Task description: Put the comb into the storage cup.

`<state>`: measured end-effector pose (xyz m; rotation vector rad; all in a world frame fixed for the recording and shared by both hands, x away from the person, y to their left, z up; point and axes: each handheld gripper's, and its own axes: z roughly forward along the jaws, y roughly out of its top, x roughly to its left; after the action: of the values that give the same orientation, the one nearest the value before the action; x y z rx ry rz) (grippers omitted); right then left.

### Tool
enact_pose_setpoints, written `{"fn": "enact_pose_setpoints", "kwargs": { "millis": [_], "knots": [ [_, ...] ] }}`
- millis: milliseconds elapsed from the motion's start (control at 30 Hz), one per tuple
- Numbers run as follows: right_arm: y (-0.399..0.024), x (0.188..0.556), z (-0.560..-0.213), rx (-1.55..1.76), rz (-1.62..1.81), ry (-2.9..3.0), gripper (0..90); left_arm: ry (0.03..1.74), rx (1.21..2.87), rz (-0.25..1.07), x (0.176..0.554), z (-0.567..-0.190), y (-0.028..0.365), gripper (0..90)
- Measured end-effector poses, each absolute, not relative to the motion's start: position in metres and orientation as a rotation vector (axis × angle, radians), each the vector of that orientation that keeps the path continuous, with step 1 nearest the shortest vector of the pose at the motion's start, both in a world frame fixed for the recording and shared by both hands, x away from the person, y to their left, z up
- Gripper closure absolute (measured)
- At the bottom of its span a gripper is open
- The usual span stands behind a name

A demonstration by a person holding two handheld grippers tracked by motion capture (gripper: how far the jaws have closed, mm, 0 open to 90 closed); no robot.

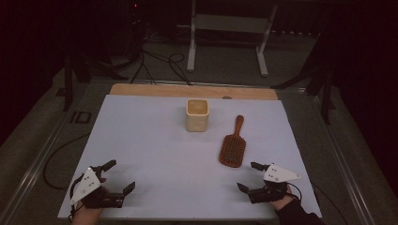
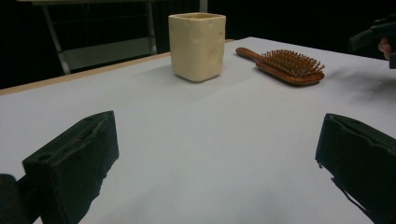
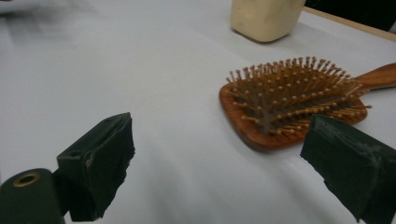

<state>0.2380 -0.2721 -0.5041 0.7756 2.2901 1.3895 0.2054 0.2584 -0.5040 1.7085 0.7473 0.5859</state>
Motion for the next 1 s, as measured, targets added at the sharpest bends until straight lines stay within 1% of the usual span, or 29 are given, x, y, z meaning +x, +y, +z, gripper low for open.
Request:
{"fn": "enact_pose_setpoints", "kwargs": {
  "millis": [633, 1000],
  "knots": [
    [-0.262, 0.234, -0.498, 0.744, 1.356, 2.368, 8.3, 0.745, 1.715, 0.578, 0.205, -0.504, 0.258, 0.0],
    [-0.259, 0.233, -0.478, 0.740, 1.387, 2.365, 8.5, 0.749, 1.716, 0.583, 0.205, -0.505, 0.258, 0.0]
  ]
}}
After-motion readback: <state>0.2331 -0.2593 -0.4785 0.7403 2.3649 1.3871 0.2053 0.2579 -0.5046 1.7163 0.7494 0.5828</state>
